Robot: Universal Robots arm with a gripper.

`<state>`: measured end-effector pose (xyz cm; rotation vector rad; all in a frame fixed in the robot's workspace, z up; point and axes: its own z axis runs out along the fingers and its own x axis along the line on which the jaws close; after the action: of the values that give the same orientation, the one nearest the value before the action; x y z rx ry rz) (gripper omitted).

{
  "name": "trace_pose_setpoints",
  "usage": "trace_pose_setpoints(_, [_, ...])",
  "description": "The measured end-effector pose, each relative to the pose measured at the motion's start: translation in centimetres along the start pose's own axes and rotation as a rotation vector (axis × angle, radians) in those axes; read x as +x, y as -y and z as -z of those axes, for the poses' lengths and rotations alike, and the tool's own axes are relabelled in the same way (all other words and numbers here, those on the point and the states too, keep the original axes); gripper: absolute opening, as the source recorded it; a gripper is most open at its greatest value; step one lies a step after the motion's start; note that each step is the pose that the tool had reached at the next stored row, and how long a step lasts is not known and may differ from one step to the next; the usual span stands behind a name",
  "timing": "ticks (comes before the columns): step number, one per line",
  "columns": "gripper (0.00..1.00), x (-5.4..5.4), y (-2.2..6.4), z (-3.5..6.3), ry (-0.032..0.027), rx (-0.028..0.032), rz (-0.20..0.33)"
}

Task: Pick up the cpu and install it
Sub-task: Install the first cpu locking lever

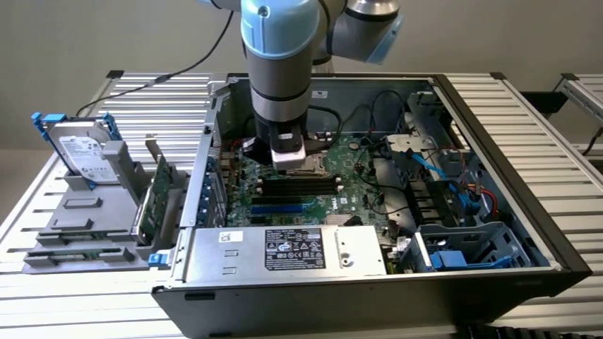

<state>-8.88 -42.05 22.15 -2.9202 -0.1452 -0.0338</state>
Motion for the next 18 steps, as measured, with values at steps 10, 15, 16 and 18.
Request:
trace_pose_setpoints(10, [0.11,-0.23,-0.05,-0.35,0.0004,0.0025,0.003])
trace_pose_setpoints(15, [0.11,-0.32,0.02,-0.54,0.0007,0.0073,0.006])
trace_pose_setpoints(16, [0.11,-0.32,0.05,-0.57,0.0008,0.0086,0.007])
trace_pose_setpoints(18, [0.11,-0.34,0.11,-0.65,0.0007,0.0111,0.008])
